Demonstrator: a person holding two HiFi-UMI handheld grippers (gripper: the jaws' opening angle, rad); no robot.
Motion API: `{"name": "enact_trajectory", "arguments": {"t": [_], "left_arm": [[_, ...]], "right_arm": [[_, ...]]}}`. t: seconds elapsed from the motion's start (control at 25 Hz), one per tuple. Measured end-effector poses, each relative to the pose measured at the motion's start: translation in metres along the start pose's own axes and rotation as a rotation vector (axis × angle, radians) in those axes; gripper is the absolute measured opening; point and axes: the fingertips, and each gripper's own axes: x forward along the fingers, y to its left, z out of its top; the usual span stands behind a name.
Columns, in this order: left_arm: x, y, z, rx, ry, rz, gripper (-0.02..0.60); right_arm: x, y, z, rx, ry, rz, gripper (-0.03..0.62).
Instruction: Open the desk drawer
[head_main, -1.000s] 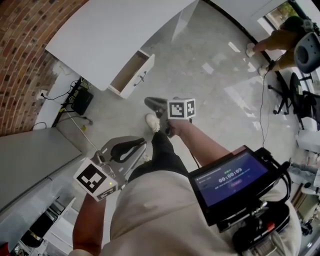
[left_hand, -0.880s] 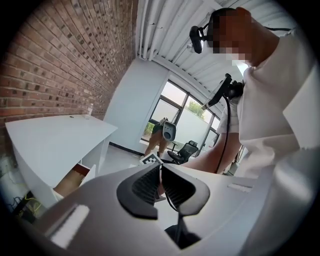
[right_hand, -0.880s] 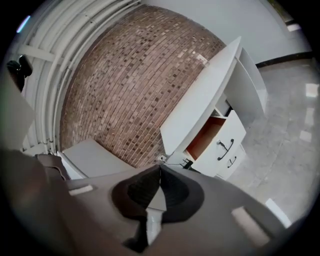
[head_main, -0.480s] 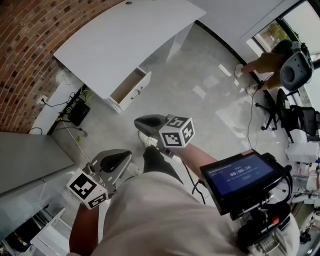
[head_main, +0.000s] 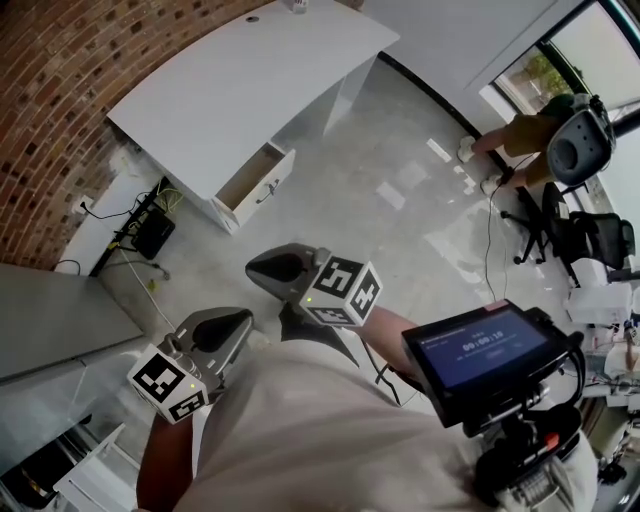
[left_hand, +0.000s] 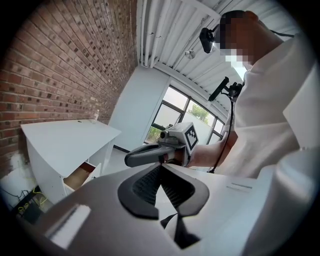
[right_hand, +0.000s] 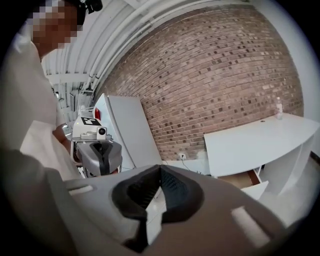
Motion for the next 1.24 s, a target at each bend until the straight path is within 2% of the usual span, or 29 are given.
{"name": "enact_trajectory", "arguments": {"t": [0.68,0.88,1.08,1.24], "left_arm": [[-0.031,-0.046,-0.027,-0.003,-0.018,-0.013,0.008],[-0.026,-0.024,-0.025,-0.025,-0.019,-0.002,0.006],[-0.01,0.015,-0.01,-0.065,0.002,0.002,0.007],[0.002,0.026,-0.009,-0.073,0.011,0.003,0.008]], "right_arm": [[-0.014,0.072,-0.012,-0.169,0.044,-0.029,0.003],[-0.004,0.058,-0.014,-0.167,0.063,-0.016,0.003],[0.009,0.019,0.0,-0.153,0.082,-0.011,0.003],[0.007,0.002,-0.003,-0.16,0.093,-0.022,0.003]]}}
